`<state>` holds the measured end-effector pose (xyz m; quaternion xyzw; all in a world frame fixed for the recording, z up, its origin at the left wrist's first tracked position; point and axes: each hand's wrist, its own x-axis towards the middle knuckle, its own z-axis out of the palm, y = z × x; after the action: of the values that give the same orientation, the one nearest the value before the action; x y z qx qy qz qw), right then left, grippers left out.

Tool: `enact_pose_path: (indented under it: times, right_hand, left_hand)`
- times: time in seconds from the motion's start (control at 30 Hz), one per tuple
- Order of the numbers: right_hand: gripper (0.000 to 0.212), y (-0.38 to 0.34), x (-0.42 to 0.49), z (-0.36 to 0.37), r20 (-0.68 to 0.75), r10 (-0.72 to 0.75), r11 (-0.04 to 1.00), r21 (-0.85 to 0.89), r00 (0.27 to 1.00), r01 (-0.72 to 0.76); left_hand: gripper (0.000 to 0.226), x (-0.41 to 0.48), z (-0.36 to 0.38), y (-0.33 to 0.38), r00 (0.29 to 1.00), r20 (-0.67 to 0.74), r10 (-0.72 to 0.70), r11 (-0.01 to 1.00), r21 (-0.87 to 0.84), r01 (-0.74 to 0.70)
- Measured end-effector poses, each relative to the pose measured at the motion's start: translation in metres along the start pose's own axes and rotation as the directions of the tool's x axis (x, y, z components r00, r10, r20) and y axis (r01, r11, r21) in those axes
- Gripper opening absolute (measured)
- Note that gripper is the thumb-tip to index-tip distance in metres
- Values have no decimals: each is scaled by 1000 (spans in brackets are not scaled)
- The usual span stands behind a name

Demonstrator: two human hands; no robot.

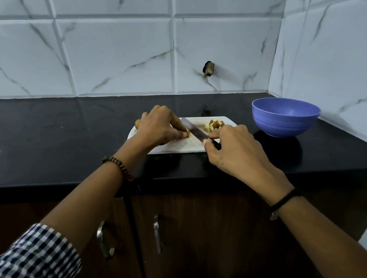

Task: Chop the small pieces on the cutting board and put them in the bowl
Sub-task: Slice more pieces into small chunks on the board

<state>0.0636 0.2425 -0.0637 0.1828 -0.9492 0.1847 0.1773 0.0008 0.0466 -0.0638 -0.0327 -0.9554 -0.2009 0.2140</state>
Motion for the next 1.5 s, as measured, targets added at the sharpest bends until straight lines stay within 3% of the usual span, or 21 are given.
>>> enact_pose_path:
  times: [0.33,0.6,0.83,0.93,1.3,1.5]
  right_hand:
    - [27,-5,-8,-8,142,-32,983,-173,989,57]
    - [30,11,-10,-32,108,8,995,-95,994,2]
    - [36,10,-6,-18,10,24,1000,-4,1000,-24]
    - [36,4,-2,-10,-13,6,1000,14,1000,-6]
    - [25,-9,9,9,24,25,999,20,999,-26]
    - [25,-7,6,2,125,15,999,-31,992,-11]
  left_hand:
    - [16,-4,-1,4,1000,8,-28,999,-31,28]
    - [22,-11,-2,9,999,21,49,999,20,-50]
    - [17,-10,6,9,996,-78,-54,999,2,54]
    - [15,-8,6,9,992,-59,-111,993,-46,108]
    - [12,-6,-1,19,987,-18,-158,986,-52,157]
    - [13,-6,2,16,983,-33,-181,982,-68,179]
